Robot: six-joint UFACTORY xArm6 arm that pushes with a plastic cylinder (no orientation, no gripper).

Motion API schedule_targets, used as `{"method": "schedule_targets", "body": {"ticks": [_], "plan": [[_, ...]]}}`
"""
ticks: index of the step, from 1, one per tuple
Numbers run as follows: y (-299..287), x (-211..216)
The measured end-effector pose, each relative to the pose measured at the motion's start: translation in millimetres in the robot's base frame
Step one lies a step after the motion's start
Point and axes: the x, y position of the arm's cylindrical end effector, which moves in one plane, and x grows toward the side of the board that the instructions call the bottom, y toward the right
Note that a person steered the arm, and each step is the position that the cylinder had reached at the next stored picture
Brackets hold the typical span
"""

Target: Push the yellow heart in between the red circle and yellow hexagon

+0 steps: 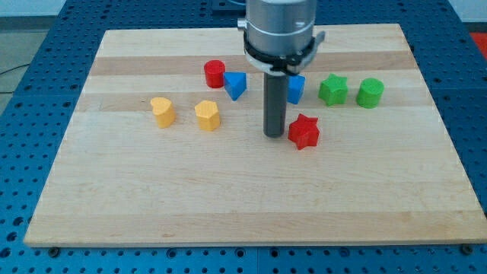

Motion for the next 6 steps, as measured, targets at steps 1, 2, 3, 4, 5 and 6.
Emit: {"method": "schedule_targets", "body": {"ticks": [1,2,3,4,5,6], "plan": [[80.0,0.9],[94.5,23.6],[80.5,34.3],[-56.1,41.4],[-204.4,27.4],[-283.2,-18.6]]}}
